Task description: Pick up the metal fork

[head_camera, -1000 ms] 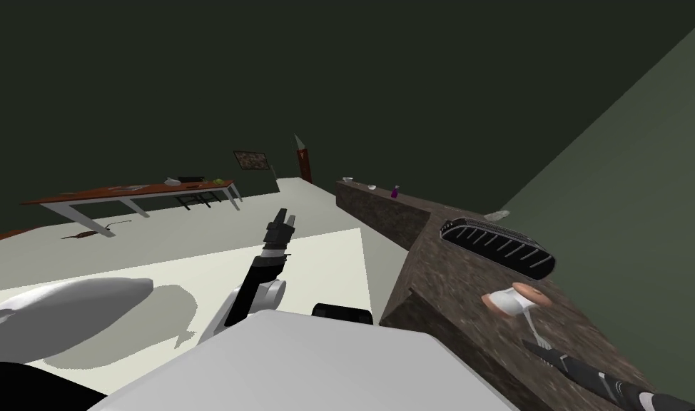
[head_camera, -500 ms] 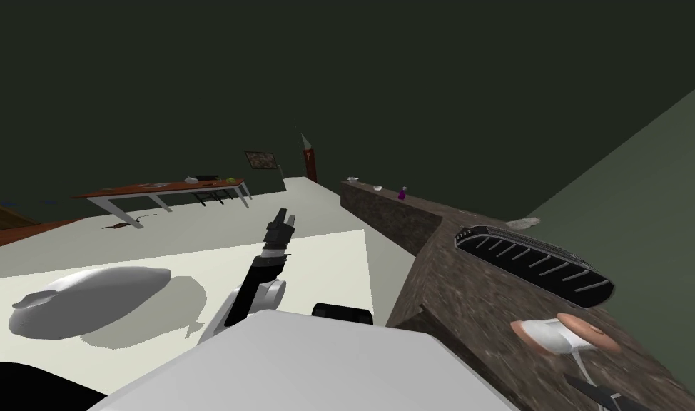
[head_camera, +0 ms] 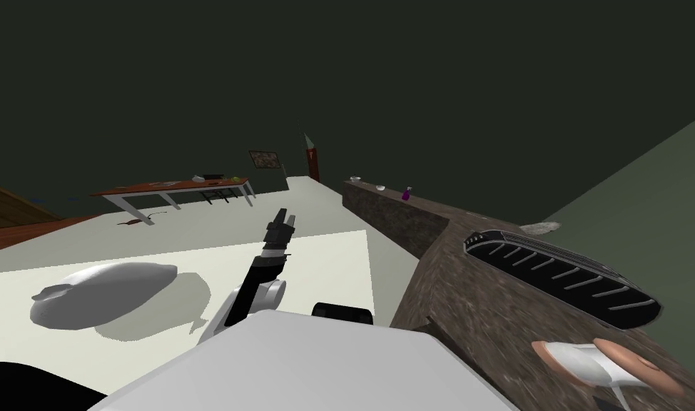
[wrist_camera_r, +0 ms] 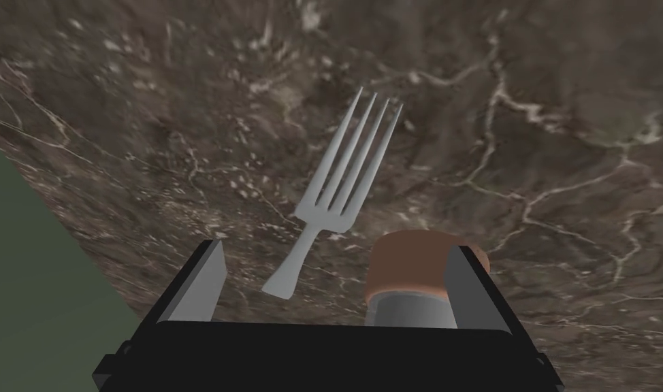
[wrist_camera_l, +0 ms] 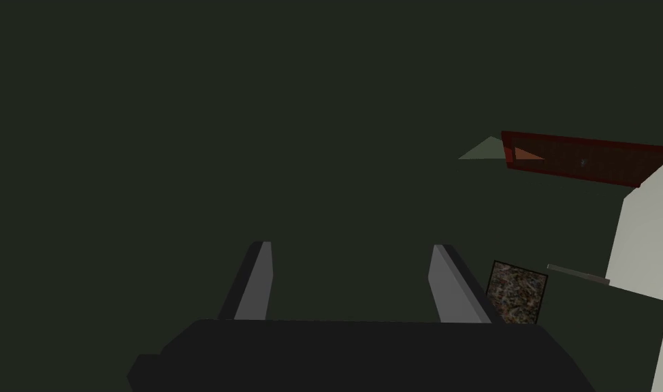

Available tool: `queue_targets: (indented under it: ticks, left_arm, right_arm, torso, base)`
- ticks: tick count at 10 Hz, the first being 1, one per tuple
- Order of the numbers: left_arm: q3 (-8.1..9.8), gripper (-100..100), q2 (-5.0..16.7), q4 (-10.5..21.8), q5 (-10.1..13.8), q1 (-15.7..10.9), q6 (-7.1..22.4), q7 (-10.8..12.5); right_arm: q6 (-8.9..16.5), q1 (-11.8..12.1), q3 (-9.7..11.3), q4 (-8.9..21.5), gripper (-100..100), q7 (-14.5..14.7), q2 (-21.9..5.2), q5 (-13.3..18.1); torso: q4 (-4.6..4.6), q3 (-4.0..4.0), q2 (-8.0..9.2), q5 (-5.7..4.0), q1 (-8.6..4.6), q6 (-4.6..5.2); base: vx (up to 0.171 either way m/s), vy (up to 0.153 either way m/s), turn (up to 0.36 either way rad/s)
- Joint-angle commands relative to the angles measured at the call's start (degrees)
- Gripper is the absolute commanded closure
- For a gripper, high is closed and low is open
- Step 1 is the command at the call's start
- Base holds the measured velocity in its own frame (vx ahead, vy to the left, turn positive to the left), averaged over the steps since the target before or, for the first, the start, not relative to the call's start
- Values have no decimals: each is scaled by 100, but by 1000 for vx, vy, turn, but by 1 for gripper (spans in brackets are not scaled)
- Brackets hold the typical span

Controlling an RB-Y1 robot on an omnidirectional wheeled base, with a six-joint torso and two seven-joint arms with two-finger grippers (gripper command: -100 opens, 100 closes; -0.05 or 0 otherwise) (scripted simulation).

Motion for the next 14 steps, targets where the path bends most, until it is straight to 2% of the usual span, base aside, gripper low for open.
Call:
queue_targets:
  ticks: [1, 4, 5, 6, 10, 11, 12, 14]
  left_arm:
    - [0, 0, 0, 0, 0, 0, 0, 0]
    - [0, 0, 0, 0, 0, 0, 0, 0]
    - [0, 0, 0, 0, 0, 0, 0, 0]
    - [0, 0, 0, 0, 0, 0, 0, 0]
    - [0, 0, 0, 0, 0, 0, 0, 0]
    - [0, 0, 0, 0, 0, 0, 0, 0]
    - [0, 0, 0, 0, 0, 0, 0, 0]
    - [-1, 0, -1, 0, 0, 0, 0, 0]
  right_arm:
    - [38, -68, 29, 70, -100, 67, 189, 62]
    - [94, -170, 73, 175, -100, 169, 471, 155]
    - [105, -174, 84, 139, -100, 139, 406, 139]
    - [102, -188, 98, 151, 100, 137, 416, 146]
    - [121, -183, 92, 169, 100, 133, 405, 142]
    - [121, -182, 92, 170, 0, 134, 404, 143]
    - [47, -85, 37, 87, 100, 84, 236, 77]
    - [9, -17, 7, 17, 100, 17, 47, 15]
  torso:
    - [0, 0, 0, 0, 0, 0]
    - [-1, -3, -6, -5, -19, -1]
    - [-1, -4, -7, -5, -19, -1]
    - [-1, -1, -2, -3, -10, 0]
    - [1, 0, 0, -20, -6, -9]
    - [1, 0, -1, -20, -6, -9]
    - [1, 0, -1, -21, -6, -10]
    - [3, 7, 13, -15, 21, -5]
  base:
    - [24, -19, 62]
    - [33, -46, 57]
    - [14, -19, 9]
    - [0, 0, 0]
    - [0, -3, -4]
    - [0, 0, 0]
    - [-21, 35, -66]
    - [-40, 60, -67]
